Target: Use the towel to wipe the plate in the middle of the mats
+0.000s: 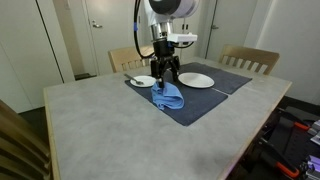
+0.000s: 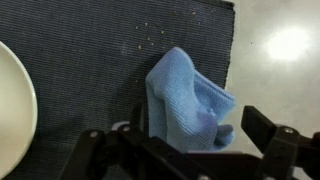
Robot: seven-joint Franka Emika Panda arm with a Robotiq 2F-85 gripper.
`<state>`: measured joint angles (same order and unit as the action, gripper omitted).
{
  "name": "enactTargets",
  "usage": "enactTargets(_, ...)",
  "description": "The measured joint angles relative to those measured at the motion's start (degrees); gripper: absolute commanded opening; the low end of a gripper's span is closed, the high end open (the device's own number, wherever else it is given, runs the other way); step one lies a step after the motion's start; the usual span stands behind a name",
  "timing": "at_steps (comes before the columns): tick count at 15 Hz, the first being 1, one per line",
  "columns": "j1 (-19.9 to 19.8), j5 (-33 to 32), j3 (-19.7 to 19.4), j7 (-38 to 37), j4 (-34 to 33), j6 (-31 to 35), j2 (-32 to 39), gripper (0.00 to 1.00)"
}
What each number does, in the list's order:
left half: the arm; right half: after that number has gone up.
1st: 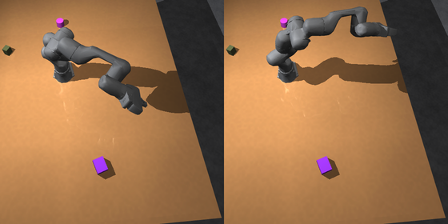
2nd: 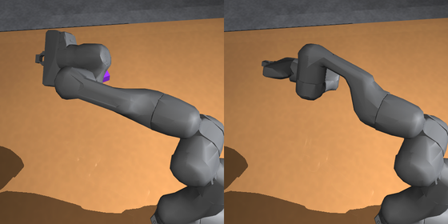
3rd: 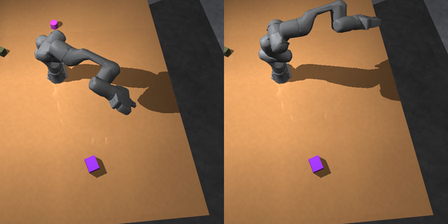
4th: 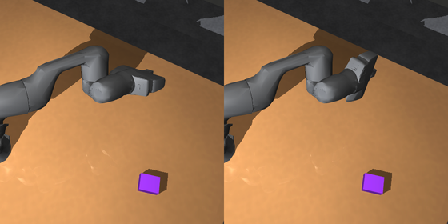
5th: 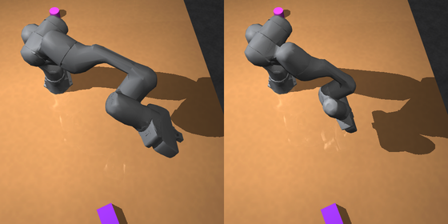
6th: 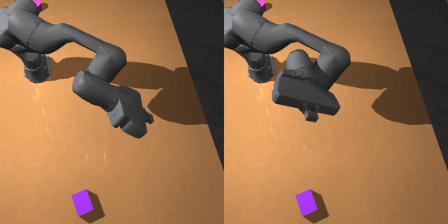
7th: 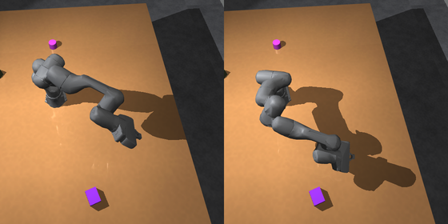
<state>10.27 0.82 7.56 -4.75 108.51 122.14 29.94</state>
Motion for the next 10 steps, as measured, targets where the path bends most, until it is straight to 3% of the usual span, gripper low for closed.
enactTargets(10,0.1,0.0,0.0,0.0,-4.3,-0.1,4.8,1.00)
